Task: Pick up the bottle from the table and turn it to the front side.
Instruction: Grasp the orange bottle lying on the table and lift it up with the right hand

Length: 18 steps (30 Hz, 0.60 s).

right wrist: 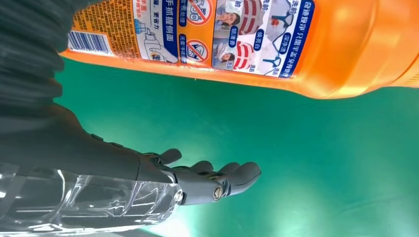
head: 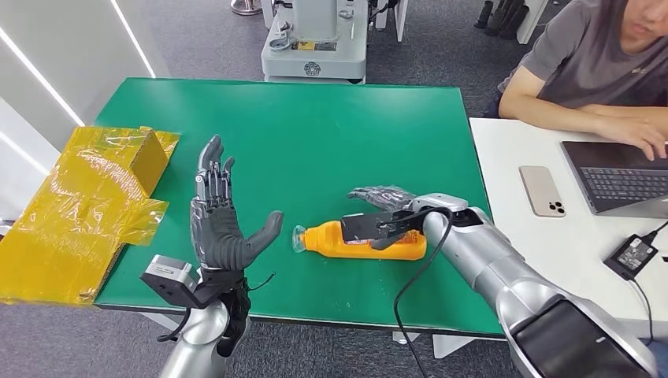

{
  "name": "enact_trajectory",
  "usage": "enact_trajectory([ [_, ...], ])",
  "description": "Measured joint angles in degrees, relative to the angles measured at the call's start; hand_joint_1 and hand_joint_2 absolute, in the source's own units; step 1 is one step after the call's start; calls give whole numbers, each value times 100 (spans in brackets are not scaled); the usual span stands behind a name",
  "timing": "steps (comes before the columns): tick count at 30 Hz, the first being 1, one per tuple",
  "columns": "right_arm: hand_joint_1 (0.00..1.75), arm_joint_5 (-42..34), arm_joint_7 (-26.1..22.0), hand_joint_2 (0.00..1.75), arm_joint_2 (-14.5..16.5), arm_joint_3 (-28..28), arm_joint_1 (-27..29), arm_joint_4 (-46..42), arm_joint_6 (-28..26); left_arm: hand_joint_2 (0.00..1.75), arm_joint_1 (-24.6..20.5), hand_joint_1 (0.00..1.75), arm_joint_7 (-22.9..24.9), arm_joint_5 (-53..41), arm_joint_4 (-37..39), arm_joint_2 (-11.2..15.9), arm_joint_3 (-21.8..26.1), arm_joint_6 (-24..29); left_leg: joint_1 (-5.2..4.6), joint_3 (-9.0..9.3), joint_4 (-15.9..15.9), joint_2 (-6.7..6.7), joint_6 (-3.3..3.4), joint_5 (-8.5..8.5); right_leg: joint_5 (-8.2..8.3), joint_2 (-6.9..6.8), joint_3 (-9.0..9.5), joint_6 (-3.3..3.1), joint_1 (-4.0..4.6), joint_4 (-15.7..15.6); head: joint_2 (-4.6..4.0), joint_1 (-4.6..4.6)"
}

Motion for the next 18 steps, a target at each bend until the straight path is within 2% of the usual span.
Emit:
enact_trajectory([
  [6, 0, -48, 238, 175, -7, 70, 66, 59, 63, 175, 0, 0, 21, -9, -11, -4, -1, -40, 0, 2, 1, 0, 0, 0, 0, 0, -1, 0, 0, -2, 0, -1],
  [18, 0, -44, 326, 175, -23, 258, 266, 245, 2, 175, -11, 0, 29, -9, -13, -4, 1, -52, 0, 3, 1, 2, 0, 0, 0, 3, -1, 0, 0, -1, 0, -1],
])
